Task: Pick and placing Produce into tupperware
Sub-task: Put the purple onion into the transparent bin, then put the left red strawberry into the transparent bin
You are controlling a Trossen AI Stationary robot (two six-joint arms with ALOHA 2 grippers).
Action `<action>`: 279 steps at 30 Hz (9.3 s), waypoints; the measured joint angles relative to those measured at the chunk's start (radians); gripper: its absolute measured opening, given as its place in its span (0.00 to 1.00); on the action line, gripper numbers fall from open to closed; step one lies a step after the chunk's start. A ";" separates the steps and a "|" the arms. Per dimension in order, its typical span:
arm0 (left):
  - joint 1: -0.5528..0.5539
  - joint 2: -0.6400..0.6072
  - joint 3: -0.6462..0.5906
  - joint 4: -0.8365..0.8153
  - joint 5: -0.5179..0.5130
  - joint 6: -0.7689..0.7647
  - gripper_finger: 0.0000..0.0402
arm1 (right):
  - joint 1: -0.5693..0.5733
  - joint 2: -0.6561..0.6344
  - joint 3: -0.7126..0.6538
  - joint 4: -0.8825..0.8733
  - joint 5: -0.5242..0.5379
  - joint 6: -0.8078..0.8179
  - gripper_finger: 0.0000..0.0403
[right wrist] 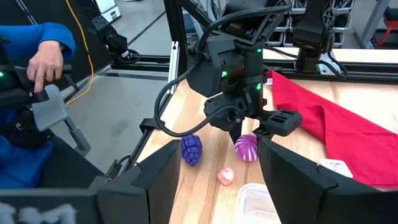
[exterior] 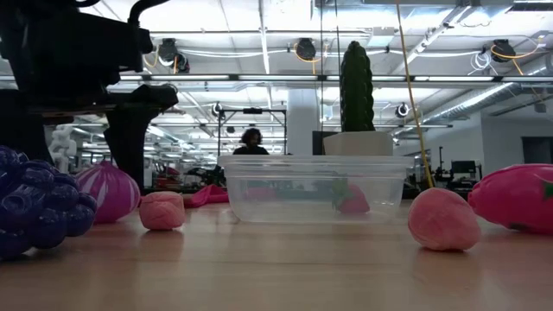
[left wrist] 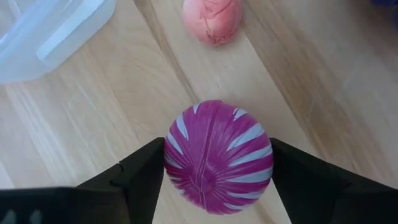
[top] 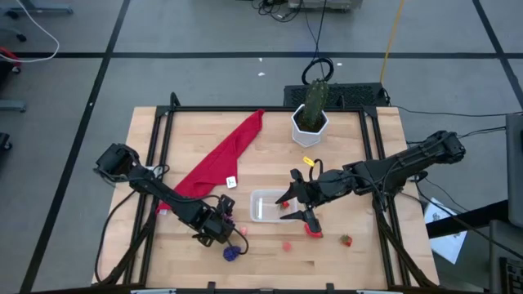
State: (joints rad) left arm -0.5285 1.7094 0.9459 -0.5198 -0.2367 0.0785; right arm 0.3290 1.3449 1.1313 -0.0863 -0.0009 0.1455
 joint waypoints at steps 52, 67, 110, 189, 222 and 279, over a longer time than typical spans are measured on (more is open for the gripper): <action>0.211 -0.021 0.373 0.090 -0.140 0.293 0.66 | -0.075 -0.311 0.000 -0.249 0.217 -0.053 0.52; 0.252 0.184 0.553 -0.199 -0.035 0.151 0.66 | -0.075 -0.415 0.000 -0.267 0.218 -0.080 0.52; 0.330 0.343 0.552 -0.133 0.107 0.079 0.66 | -0.075 -0.387 0.000 -0.232 0.213 -0.086 0.52; 0.326 0.167 0.553 -0.144 0.026 0.069 0.95 | -0.074 -0.387 0.000 -0.229 0.208 -0.053 0.52; 0.041 -0.247 0.119 -0.534 0.168 -1.304 0.95 | -0.072 -0.387 0.000 -0.226 0.207 -0.063 0.52; -0.063 -0.168 -0.081 -0.332 0.277 -1.852 0.95 | -0.072 -0.387 0.000 -0.232 0.208 -0.107 0.52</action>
State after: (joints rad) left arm -0.5912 1.5416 0.8650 -0.8520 0.0400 -1.7734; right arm 0.2569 0.9581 1.1316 -0.3187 0.2070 0.0383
